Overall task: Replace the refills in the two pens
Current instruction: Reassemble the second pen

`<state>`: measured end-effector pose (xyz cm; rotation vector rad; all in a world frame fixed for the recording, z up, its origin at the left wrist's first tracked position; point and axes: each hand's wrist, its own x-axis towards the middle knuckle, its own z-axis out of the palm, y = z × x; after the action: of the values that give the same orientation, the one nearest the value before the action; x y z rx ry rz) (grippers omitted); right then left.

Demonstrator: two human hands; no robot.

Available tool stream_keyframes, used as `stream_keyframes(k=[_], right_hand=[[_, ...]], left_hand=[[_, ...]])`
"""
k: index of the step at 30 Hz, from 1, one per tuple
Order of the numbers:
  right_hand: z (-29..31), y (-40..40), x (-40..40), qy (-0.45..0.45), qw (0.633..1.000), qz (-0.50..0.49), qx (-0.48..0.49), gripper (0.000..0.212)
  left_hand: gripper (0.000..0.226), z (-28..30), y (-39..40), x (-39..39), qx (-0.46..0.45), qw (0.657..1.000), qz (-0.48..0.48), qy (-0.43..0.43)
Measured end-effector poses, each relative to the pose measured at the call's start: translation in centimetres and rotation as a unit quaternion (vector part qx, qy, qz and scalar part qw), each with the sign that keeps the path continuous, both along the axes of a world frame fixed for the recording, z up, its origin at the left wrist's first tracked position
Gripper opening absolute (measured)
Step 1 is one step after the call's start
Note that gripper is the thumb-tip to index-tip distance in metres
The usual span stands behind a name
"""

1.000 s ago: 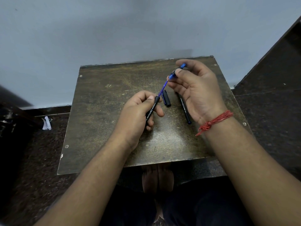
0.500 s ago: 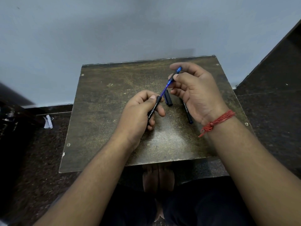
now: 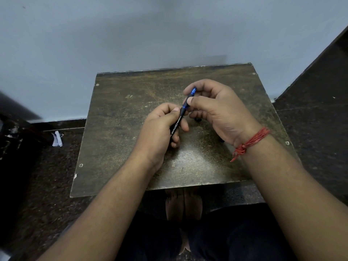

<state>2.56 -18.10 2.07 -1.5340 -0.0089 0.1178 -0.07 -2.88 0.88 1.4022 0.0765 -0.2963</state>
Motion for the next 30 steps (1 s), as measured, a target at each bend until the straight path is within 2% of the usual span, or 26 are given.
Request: stream_keyframes(k=[11,18,22,26,28,30], right_hand=[[0.07,0.09,0.01,0.042,0.998,0.022,0.031,0.008],[-0.19,0.55,-0.24,0.057,0.998,-0.018,-0.016,0.033],[0.05,0.13,-0.13,0.074,0.995,-0.030,0.062,0.014],[0.09,0.33,-0.17,0.074,0.994,-0.006,0.083,0.003],[-0.04,0.56,-0.16,0.070,0.996,-0.019,0.054,0.014],[-0.14,0.80,-0.27,0.049,0.998,-0.036,-0.026,0.023]], left_hand=[[0.022,-0.15,0.07,-0.11,0.032,0.999,-0.001,-0.013],[0.021,-0.08,-0.11,-0.06,0.031,0.999,0.000,-0.012],[0.019,-0.05,-0.02,-0.03,0.030,1.000,0.002,-0.008],[0.019,0.01,-0.07,-0.08,0.029,1.000,0.001,-0.008],[0.021,-0.07,-0.11,-0.09,0.031,0.999,-0.001,-0.009],[0.023,-0.17,-0.20,-0.08,0.028,1.000,-0.001,-0.010]])
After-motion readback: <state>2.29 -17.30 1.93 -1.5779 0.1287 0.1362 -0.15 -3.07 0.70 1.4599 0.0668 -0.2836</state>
